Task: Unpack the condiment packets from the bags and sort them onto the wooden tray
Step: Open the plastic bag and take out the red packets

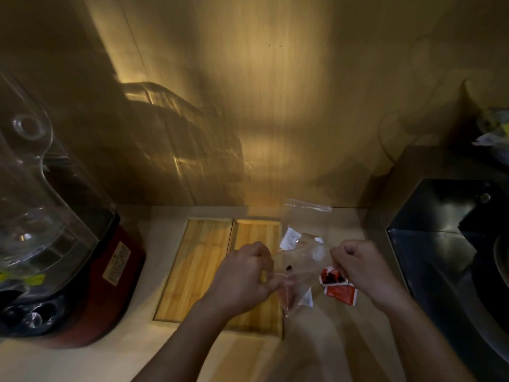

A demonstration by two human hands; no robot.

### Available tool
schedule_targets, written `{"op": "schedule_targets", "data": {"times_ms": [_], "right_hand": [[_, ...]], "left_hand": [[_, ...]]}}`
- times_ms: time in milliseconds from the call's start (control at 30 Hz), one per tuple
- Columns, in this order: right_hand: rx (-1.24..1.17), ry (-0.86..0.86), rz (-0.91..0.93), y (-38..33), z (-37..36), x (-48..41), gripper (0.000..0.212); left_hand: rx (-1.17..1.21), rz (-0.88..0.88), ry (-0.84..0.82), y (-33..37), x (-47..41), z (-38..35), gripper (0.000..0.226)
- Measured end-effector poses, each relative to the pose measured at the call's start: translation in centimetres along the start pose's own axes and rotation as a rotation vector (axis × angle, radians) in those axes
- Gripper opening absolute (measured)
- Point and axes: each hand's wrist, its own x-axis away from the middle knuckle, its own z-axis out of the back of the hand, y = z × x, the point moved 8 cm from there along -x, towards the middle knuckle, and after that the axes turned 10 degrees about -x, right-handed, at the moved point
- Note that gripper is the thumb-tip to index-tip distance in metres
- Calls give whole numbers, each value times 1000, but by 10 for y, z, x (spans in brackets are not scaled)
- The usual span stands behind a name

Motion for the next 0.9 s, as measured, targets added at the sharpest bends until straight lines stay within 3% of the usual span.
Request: {"op": "schedule_targets", "data": {"times_ms": [133, 367, 600, 767, 900], "right_hand": [[-70, -9, -6, -4, -14, 3, 41], [-294, 25, 18, -9, -15, 8, 33], [-743, 224, -367, 69, -11, 8, 25], [-897, 59, -599, 111, -56, 17, 12], [-1116, -34, -672, 112, -83, 19, 14]], "left_hand": [[144, -42, -84, 16, 3, -9, 26], [437, 61, 69, 19, -8, -8, 15], [412, -36, 161, 26, -21, 16, 13], [466, -74, 183, 20, -18, 34, 9], [776, 39, 115, 5, -15, 42, 14]]}}
